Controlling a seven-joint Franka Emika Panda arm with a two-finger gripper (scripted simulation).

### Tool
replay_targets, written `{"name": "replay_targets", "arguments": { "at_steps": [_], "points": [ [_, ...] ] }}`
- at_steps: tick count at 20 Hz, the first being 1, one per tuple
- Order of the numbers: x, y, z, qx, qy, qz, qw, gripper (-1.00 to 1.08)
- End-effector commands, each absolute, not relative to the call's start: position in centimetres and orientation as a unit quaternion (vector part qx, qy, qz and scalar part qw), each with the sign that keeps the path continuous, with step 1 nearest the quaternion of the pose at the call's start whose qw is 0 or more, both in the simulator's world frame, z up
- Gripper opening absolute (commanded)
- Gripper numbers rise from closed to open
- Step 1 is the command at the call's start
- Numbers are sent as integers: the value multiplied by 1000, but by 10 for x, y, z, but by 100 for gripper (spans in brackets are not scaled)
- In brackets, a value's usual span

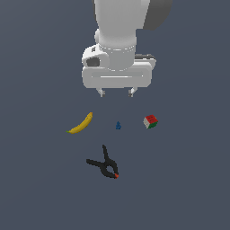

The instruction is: Pick up a designated object from a clutter of objects.

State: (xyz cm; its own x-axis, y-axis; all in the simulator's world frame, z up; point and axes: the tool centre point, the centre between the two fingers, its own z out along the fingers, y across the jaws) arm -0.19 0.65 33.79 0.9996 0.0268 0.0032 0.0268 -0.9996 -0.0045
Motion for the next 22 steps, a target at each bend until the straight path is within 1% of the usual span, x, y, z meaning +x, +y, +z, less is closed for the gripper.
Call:
{"name": "replay_targets", "arguments": {
  "at_steps": [1,11,17,22],
  "points": [
    [-2,7,338,-1000,-13,-2,2,100],
    [4,0,350,-1000,-2,-13,-5,100],
    [5,0,348,-1000,-6,-12,-5,100],
    [14,-2,338,-1000,-23,-12,-5,100]
  ]
}}
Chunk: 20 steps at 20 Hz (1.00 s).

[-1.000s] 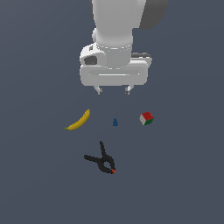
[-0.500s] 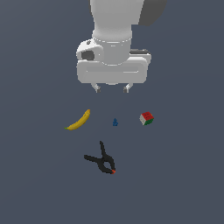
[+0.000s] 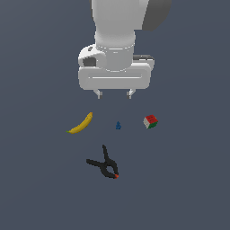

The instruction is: Pick up a designated object from a clutter of objects.

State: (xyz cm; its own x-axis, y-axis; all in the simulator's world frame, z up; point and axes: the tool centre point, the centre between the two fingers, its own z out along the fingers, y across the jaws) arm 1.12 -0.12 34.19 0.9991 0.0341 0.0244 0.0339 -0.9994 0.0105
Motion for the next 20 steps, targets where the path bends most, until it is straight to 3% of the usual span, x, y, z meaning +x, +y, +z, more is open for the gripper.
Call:
{"name": "replay_targets", "arguments": {
  "at_steps": [1,10,20],
  "points": [
    [17,-2,336,1000,28,12,5,100],
    [52,-10,293,995,100,9,6,100],
    [100,-25,210,976,218,4,5,100]
  ]
}}
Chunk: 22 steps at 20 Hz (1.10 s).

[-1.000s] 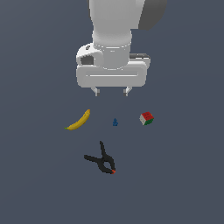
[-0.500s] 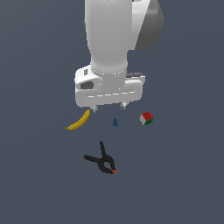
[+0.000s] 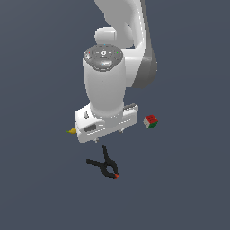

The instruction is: Pick up a designated object from a clutter of objects.

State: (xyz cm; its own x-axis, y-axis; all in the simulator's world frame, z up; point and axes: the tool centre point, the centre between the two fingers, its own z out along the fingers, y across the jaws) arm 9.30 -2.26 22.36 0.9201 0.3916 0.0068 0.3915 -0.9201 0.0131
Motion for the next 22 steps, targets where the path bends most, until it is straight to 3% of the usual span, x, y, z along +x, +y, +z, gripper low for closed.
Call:
{"name": "replay_targets", "arguments": {
  "at_steps": [1,12,22],
  "points": [
    [104,-26,201,973,230,4,5,100],
    [132,-41,108,940,341,1,2,100],
    [138,-46,70,925,381,0,0,100]
  ]
}}
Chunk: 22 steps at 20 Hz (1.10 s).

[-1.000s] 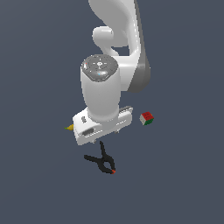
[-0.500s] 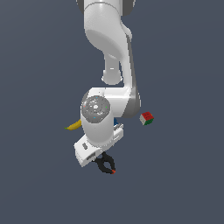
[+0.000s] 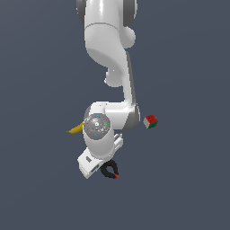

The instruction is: Pick up a designated object from a clutter of objects.

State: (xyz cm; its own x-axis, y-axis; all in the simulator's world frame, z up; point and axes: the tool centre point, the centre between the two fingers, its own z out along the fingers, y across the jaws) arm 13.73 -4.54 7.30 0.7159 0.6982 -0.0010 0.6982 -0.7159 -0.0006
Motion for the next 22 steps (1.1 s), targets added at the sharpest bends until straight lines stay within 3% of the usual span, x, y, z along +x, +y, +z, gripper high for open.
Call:
{"name": "replay_targets", "arguments": {
  "at_steps": [1,21,22],
  "points": [
    [138,-46,70,-924,-381,0,0,100],
    [138,-46,19,-924,-382,0,0,100],
    [138,-46,19,-924,-382,0,0,-100]
  ]
}}
